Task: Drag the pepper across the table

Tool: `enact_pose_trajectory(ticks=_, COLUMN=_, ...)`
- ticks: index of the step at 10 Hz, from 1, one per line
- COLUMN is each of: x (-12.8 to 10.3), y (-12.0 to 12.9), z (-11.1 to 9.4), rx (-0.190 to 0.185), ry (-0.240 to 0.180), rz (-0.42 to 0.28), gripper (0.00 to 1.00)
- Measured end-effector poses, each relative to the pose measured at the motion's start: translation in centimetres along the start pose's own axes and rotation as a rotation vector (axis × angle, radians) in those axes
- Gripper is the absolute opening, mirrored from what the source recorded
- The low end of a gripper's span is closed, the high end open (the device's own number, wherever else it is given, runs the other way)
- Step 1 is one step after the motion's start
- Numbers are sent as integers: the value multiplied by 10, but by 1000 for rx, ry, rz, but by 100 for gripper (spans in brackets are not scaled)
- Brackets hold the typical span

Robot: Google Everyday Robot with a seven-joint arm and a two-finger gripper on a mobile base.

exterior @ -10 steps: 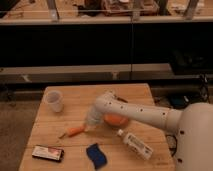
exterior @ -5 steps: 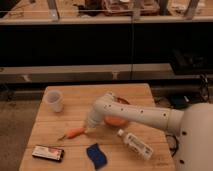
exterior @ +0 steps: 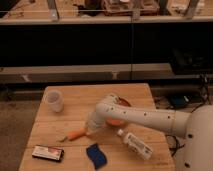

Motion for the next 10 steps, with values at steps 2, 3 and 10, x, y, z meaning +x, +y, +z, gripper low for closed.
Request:
enact_pose_trajectory(ticks=2, x=6, y=8, z=-5, rx=8, ry=6, rz=0, gripper=1)
enact_pose_trajectory(ticks=3, x=6, y=10, z=-6, rx=12, ry=10, rz=-6, gripper=1)
enact_pose_trajectory(ticks=10, x=4, y=23, z=-10, rx=35, ry=37, rz=-38, gripper=1)
